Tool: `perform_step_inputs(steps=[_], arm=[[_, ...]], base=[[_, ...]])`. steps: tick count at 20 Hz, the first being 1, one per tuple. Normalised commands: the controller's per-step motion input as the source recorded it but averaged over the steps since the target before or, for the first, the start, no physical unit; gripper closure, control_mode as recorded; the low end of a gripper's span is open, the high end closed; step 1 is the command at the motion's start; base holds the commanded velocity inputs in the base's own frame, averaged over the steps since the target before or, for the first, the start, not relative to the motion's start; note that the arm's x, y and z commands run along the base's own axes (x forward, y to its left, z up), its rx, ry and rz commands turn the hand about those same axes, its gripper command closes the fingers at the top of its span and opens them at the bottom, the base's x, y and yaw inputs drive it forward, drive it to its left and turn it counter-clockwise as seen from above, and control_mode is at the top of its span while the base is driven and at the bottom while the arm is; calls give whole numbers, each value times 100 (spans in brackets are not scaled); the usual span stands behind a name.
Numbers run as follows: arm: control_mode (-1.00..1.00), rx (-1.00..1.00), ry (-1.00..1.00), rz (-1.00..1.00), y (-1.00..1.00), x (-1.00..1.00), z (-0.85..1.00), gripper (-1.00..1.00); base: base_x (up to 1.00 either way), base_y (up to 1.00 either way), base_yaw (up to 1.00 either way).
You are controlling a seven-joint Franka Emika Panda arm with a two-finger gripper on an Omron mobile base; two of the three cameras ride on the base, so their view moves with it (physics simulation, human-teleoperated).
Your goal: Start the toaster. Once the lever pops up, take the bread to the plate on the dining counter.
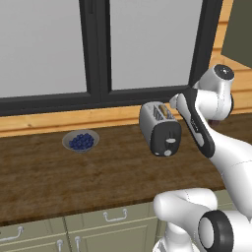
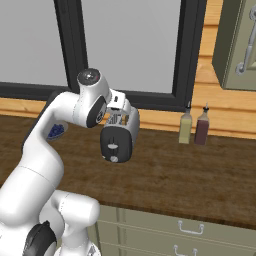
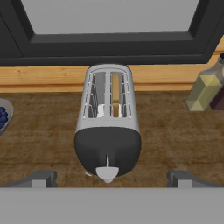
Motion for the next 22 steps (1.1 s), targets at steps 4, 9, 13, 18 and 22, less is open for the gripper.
perform_step_inputs(steps=[4, 9, 13, 18, 22], arm=[[-100, 0, 0, 0, 0, 0, 0, -100], [-100, 0, 0, 0, 0, 0, 0, -100], [-100, 0, 0, 0, 0, 0, 0, -100], [-100, 0, 0, 0, 0, 0, 0, -100], [-100, 0, 0, 0, 0, 0, 0, -100]], base=[[0, 0, 0], [0, 0, 0], [0, 0, 0], [0, 0, 0], [0, 0, 0]])
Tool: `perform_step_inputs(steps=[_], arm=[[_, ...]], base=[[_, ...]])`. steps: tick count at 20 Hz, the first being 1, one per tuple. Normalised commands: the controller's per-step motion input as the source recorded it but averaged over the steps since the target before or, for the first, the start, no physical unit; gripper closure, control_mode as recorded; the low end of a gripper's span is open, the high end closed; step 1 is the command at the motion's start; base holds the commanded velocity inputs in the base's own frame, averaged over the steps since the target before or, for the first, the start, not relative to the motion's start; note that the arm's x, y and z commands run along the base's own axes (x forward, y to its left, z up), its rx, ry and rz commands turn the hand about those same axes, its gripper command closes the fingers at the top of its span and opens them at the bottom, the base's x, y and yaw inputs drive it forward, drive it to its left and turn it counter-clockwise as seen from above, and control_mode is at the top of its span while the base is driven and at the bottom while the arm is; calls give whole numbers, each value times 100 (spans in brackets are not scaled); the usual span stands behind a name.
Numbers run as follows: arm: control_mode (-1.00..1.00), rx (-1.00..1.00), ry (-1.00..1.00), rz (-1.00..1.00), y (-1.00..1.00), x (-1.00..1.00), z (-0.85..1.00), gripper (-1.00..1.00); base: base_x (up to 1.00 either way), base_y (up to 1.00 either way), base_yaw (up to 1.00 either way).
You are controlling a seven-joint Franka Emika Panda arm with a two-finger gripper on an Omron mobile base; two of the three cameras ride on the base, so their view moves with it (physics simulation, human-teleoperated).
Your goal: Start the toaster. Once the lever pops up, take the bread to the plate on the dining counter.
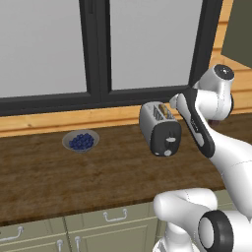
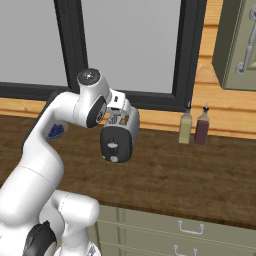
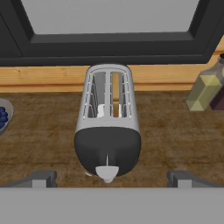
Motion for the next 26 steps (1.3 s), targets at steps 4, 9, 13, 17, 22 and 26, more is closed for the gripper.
perform_step_inputs(steps=[4, 9, 13, 17, 22, 26], arm=[[-100, 0, 0, 0, 0, 0, 0, -100], [-100, 0, 0, 0, 0, 0, 0, -100], [-100, 0, 0, 0, 0, 0, 0, -100], [-100, 0, 0, 0, 0, 0, 0, -100], [-100, 0, 0, 0, 0, 0, 0, -100], [-100, 0, 0, 0, 0, 0, 0, -100]], base=[[0, 0, 0], [0, 0, 0], [0, 0, 0], [0, 0, 0], [0, 0, 0], [0, 0, 0]])
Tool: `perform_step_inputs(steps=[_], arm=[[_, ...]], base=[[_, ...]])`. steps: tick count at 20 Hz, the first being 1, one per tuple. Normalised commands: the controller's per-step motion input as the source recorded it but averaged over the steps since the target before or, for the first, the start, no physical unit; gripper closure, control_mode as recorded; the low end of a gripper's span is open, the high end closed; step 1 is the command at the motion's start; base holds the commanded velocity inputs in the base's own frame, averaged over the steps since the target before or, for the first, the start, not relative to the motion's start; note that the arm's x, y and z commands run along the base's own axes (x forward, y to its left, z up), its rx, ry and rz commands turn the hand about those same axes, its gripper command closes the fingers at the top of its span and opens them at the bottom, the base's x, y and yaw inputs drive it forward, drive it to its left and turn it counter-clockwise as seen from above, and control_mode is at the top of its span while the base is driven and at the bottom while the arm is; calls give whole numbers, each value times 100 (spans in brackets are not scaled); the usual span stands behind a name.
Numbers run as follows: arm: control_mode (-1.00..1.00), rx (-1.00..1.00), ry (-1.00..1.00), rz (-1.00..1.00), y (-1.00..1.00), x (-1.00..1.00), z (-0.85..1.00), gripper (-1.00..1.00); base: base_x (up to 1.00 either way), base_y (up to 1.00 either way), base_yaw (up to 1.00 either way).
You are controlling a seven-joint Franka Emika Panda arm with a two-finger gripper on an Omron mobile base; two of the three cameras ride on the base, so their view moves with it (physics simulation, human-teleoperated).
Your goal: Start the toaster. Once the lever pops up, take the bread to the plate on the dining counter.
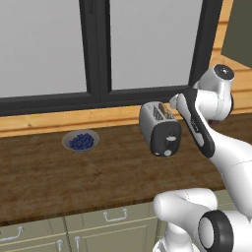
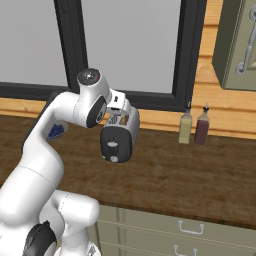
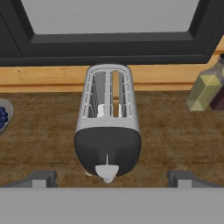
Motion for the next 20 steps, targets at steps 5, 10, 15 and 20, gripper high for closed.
perform_step_inputs(steps=[5, 10, 15, 20], arm=[[-100, 0, 0, 0, 0, 0, 0, -100], [-100, 0, 0, 0, 0, 0, 0, -100], [-100, 0, 0, 0, 0, 0, 0, -100], [-100, 0, 0, 0, 0, 0, 0, -100]], base=[[0, 0, 0], [0, 0, 0], [0, 0, 0], [0, 0, 0]])
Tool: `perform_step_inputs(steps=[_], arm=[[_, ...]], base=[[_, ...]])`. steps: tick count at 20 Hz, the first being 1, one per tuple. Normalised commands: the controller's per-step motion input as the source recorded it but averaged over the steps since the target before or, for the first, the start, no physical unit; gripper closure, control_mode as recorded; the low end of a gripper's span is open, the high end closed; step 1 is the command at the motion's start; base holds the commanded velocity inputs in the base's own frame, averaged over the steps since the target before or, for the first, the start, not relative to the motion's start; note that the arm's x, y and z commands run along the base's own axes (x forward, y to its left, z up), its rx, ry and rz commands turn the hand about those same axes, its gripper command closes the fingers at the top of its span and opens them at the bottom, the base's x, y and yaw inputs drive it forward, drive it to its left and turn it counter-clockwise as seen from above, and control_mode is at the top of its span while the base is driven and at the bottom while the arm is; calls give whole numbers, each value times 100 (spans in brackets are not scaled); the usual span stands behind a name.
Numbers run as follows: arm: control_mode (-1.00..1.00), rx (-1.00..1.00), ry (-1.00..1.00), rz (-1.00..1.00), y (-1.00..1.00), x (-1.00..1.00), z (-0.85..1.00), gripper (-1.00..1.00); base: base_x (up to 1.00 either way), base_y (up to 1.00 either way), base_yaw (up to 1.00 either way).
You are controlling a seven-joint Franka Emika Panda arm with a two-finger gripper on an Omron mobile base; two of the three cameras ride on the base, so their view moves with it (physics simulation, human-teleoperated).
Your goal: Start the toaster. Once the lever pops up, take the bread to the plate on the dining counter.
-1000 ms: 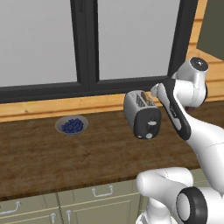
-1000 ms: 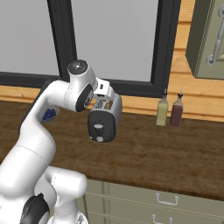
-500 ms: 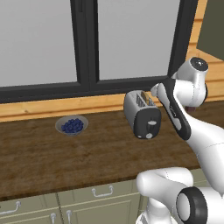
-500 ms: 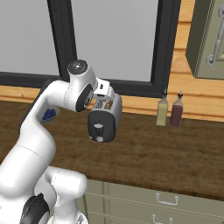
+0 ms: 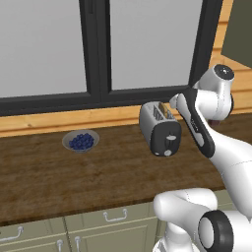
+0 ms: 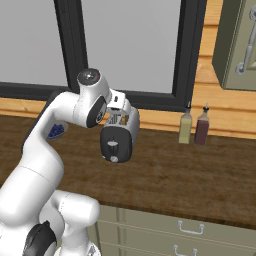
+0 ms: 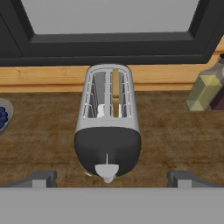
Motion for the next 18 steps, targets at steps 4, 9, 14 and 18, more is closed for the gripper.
perform_step_inputs(steps=[4, 9, 14, 18], arm=[[-100, 0, 0, 0, 0, 0, 0, -100], [-100, 0, 0, 0, 0, 0, 0, -100], [-100, 0, 0, 0, 0, -4, 0, -100], [-100, -1, 0, 0, 6, -15, -20, -100]], base=[[0, 0, 0], [0, 0, 0], [0, 0, 0], [0, 0, 0]])
